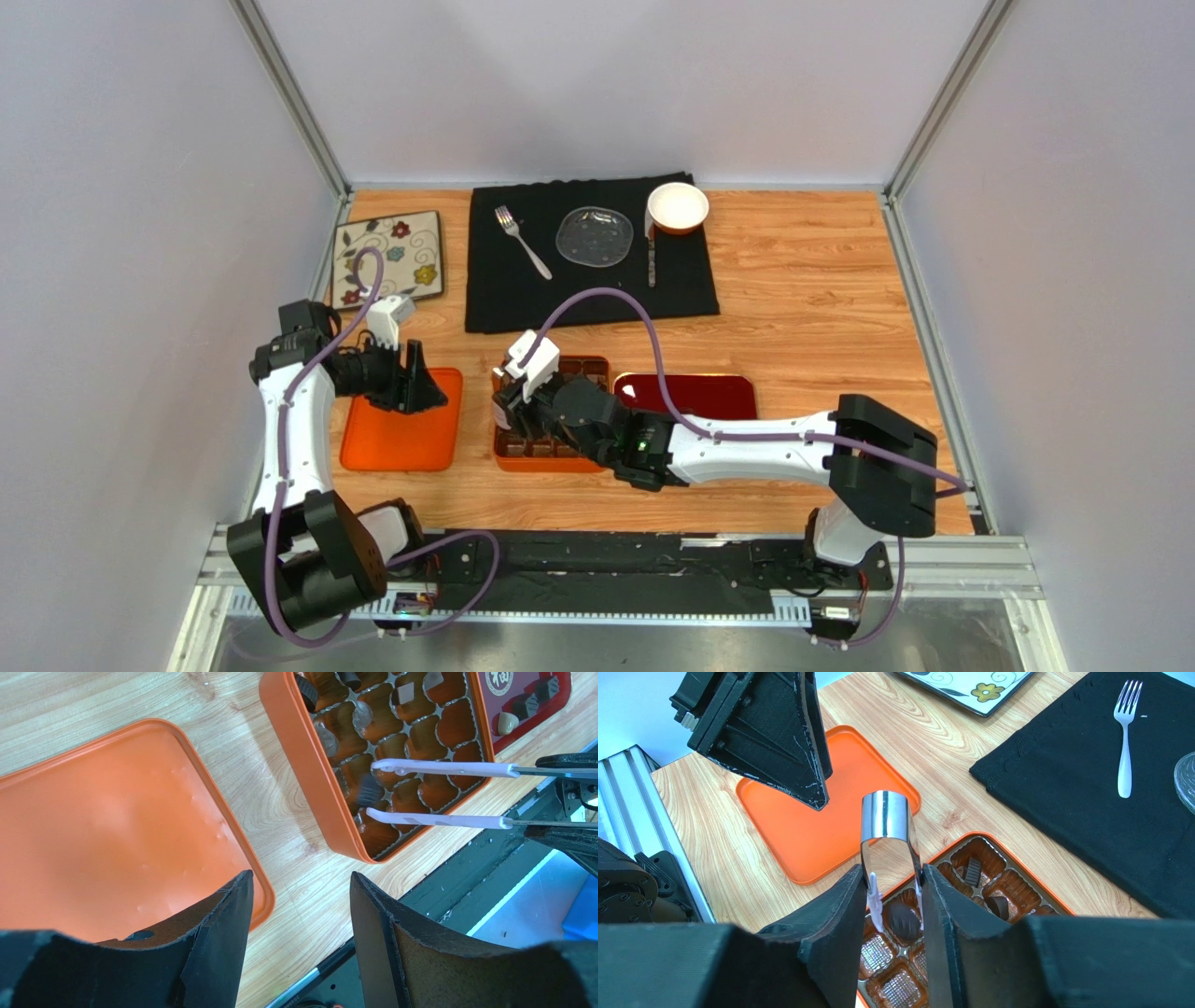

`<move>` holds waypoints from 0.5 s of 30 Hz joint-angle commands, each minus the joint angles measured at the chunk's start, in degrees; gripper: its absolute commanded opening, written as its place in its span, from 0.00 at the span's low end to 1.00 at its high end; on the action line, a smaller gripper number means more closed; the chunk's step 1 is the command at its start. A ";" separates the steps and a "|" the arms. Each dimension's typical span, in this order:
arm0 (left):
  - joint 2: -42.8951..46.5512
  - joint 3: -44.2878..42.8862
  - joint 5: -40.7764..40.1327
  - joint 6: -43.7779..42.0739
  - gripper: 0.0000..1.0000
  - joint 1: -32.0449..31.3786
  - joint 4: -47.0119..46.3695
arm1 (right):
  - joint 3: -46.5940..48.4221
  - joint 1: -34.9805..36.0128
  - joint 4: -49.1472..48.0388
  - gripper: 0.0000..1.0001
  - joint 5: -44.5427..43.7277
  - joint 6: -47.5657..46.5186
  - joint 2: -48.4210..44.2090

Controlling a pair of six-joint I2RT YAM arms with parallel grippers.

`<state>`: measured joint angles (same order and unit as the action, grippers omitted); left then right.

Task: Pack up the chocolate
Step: Place the fake chocolate in the packing box.

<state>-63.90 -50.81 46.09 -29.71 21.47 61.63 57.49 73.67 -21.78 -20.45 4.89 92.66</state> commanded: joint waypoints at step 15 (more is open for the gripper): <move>0.27 -2.28 2.17 -2.36 0.61 0.94 0.95 | -0.27 -0.98 -2.57 0.34 -3.02 -0.66 -4.41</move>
<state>-63.90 -50.83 46.46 -30.22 21.78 62.04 57.67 73.06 -21.87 -20.88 4.82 92.97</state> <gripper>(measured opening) 0.611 0.348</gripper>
